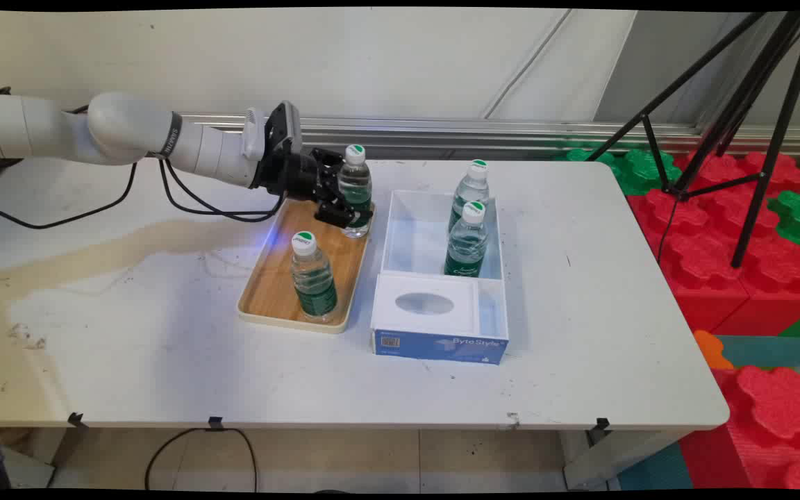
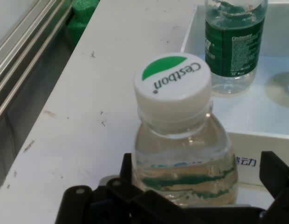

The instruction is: Pick up the green bottle from the white box

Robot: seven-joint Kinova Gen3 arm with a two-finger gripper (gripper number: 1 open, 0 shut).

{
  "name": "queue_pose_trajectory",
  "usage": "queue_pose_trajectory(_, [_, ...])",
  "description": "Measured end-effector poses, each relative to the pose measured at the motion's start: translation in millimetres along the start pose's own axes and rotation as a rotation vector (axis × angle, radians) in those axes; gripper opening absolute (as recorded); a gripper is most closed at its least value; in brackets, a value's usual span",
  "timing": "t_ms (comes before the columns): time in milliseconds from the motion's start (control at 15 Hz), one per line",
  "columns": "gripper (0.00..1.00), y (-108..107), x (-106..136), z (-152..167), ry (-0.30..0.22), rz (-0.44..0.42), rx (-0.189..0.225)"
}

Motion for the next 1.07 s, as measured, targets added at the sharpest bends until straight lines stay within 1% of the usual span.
queue_pose_trajectory(400, [1.00,4,8,-10,-0.001,0.001,0.000])
queue_pose_trajectory(1067, [1.00,7,29,-53,-0.015,0.009,0.011])
